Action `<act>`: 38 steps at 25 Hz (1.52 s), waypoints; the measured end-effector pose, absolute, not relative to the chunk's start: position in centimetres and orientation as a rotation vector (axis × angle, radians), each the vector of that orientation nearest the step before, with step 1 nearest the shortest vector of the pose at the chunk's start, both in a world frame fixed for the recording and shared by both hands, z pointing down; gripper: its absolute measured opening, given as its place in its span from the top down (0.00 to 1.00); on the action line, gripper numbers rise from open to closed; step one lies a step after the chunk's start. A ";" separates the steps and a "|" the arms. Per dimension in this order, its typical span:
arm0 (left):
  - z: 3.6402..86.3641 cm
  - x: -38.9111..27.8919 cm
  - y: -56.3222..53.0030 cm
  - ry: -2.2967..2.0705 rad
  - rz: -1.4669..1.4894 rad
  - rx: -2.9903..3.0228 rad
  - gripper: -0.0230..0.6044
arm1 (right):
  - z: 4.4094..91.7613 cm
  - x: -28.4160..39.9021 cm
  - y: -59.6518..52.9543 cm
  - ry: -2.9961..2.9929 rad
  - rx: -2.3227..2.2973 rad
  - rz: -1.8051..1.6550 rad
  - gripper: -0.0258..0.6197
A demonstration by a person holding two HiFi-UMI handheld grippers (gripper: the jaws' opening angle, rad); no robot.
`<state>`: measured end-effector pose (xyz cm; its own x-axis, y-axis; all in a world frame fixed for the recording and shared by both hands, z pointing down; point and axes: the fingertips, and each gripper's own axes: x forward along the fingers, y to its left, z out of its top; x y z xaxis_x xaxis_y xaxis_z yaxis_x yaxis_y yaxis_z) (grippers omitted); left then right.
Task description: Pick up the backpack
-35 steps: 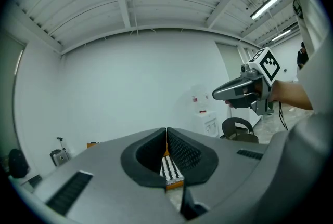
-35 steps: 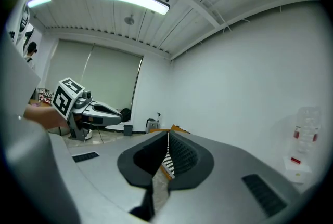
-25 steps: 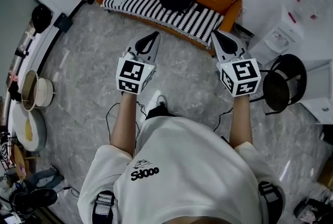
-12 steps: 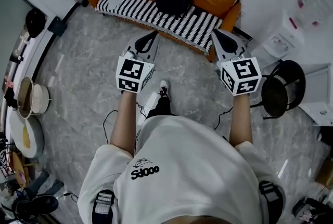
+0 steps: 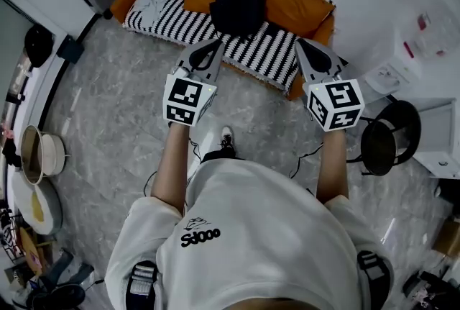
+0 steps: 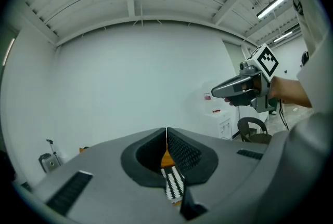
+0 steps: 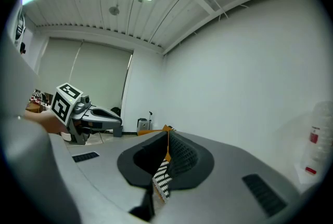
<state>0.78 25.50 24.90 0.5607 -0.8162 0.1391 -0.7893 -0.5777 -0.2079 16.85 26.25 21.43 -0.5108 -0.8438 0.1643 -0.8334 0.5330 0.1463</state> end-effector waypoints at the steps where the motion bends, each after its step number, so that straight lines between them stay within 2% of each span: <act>1: 25.0 0.5 24.1 1.375 -0.333 -2.669 0.92 | 21.5 16.5 24.9 -2.555 1.420 -0.071 0.91; 16: 26.8 -3.2 7.0 1.367 -0.348 -2.733 0.92 | 23.3 12.4 8.3 -2.507 1.396 -0.009 0.91; 38: 32.9 -7.7 -10.2 1.354 -0.435 -2.823 0.92 | 29.2 8.7 -9.1 -2.447 1.388 0.117 0.91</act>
